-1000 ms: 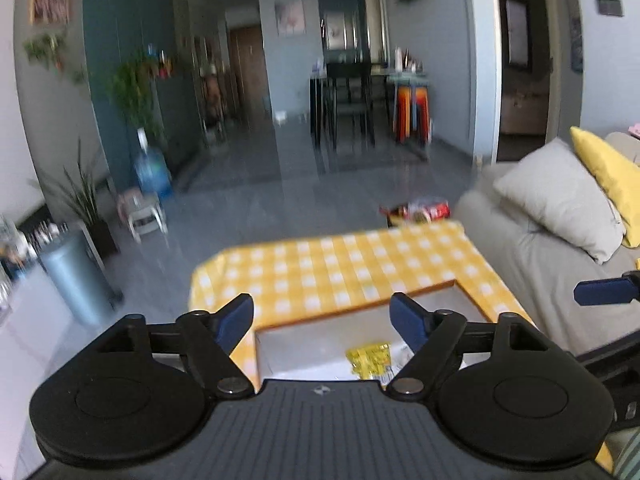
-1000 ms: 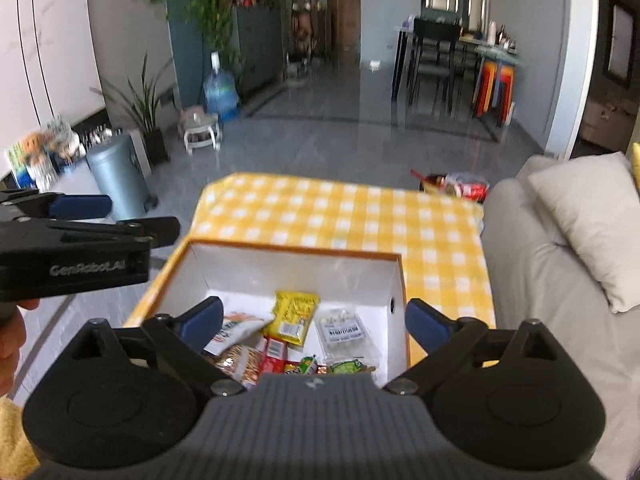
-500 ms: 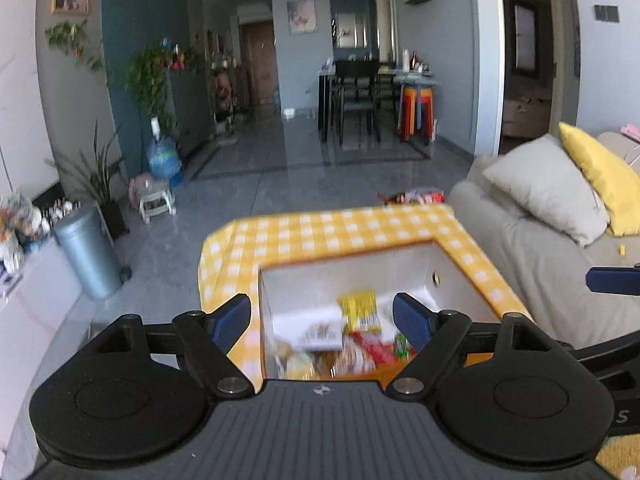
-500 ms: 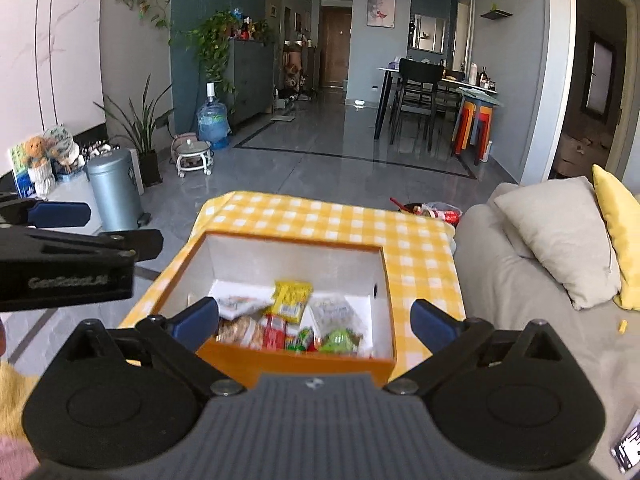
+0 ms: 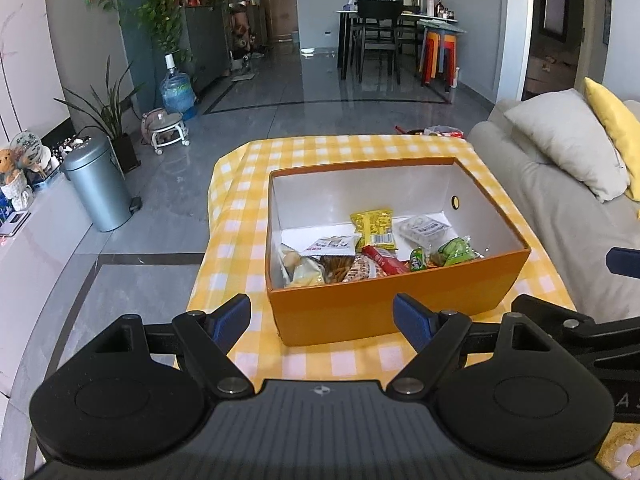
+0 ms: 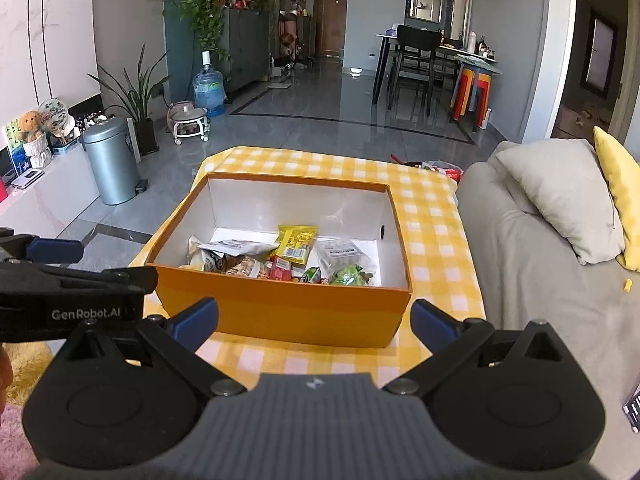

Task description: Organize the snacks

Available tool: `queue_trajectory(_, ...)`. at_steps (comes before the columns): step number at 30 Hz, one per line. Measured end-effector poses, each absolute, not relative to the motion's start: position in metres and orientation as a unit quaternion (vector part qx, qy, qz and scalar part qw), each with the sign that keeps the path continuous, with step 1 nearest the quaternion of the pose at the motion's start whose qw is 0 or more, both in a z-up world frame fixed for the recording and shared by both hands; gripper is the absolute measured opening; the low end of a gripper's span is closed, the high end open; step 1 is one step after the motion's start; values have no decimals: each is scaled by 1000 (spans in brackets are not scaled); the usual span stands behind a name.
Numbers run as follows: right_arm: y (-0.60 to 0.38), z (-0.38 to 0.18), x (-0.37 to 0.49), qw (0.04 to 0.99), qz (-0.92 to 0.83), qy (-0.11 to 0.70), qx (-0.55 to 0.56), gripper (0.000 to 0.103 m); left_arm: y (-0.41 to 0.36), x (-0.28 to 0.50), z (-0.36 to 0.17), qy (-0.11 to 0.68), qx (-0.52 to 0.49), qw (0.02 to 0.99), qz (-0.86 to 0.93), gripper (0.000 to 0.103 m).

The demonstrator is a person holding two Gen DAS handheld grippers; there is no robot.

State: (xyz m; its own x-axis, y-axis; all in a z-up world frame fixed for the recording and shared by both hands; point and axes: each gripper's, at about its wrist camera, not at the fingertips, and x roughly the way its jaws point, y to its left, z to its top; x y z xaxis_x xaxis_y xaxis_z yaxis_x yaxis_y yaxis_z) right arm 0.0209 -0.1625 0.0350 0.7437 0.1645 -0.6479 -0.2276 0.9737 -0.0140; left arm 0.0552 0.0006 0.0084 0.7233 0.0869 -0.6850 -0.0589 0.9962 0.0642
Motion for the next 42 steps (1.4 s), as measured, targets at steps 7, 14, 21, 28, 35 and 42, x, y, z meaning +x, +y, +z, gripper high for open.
queue_trajectory(7, -163, 34, 24, 934, 105, 340, -42, 99, 1, 57, 9, 375, 16, 926, 43, 95)
queue_trajectory(14, -162, 32, 26, 932, 106, 343, -42, 99, 3, 58, 9, 378, 16, 925, 46, 95)
queue_trajectory(21, -161, 31, 28, 931, 108, 347, -46, 99, 3, 58, 9, 378, 16, 925, 46, 95)
queue_trajectory(28, -159, 29, 27, 929, 110, 350, -51, 99, 2, 59, 9, 379, 18, 924, 45, 95)
queue_trajectory(35, -159, 29, 26, 929, 110, 350, -50, 99, 2, 59, 9, 379, 18, 924, 47, 95)
queue_trajectory(42, -159, 29, 26, 928, 111, 351, -50, 99, 3, 59, 9, 381, 20, 923, 45, 95)
